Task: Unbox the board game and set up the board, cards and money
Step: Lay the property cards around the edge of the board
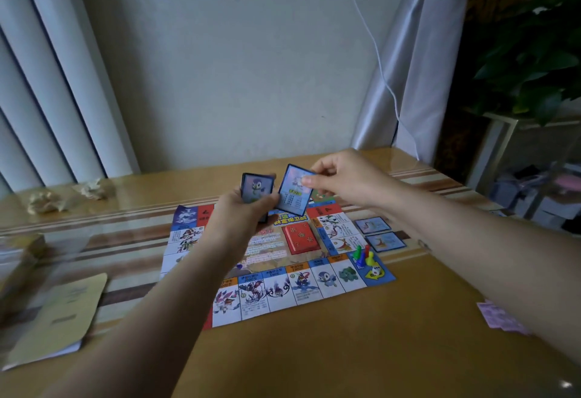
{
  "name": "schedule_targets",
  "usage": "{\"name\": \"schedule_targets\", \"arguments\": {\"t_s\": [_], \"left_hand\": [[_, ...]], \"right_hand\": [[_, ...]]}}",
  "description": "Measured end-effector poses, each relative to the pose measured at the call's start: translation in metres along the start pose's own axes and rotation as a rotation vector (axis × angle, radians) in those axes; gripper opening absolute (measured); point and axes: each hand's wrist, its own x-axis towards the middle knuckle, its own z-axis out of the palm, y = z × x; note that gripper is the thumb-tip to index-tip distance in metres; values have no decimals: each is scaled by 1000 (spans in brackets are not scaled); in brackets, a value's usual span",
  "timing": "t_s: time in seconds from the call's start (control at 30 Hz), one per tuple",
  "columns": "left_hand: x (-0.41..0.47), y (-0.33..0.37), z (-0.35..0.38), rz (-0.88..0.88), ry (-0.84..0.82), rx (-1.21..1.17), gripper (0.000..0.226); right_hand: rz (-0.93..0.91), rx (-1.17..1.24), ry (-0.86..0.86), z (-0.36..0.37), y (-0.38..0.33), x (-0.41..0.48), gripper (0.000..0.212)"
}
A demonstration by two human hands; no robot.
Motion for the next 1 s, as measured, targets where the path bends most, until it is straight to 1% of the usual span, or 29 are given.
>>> {"name": "schedule_targets", "arguments": {"t_s": [0.07, 0.13, 0.17, 0.2, 0.3, 0.4, 0.53, 0.6, 0.73, 0.87, 1.0], "left_hand": [[6, 8, -2, 44, 26, 70, 4], [9, 15, -4, 105, 19, 171, 5], [10, 18, -5, 144, 11, 217, 6], [10, 21, -6, 186, 5, 252, 7], [10, 31, -11, 286, 9, 326, 13], [11, 37, -20, 319, 49, 421, 14], [9, 41, -39, 340, 103, 463, 8], [8, 40, -51, 333, 134, 466, 12], [8, 33, -82, 262, 255, 445, 8], [9, 25, -111, 188, 367, 354, 8], [8, 16, -136, 142, 424, 296, 10]], "right_hand": [[-7, 2, 7, -4, -3, 7, 12], [-14, -7, 3, -6, -5, 12, 7], [-26, -23, 2, -6, -7, 15, 8], [-39, -40, 3, -7, -8, 18, 10], [-80, -71, -1, -6, -13, 26, 6], [-123, -81, -7, 1, -21, 34, 7], [-164, -70, -34, 17, -33, 41, 13], [-172, -40, -49, 27, -36, 46, 15], [-163, 42, -82, 46, -40, 54, 19], [-126, 83, -128, 62, -44, 60, 15], [-84, 120, -184, 81, -48, 65, 13]]}}
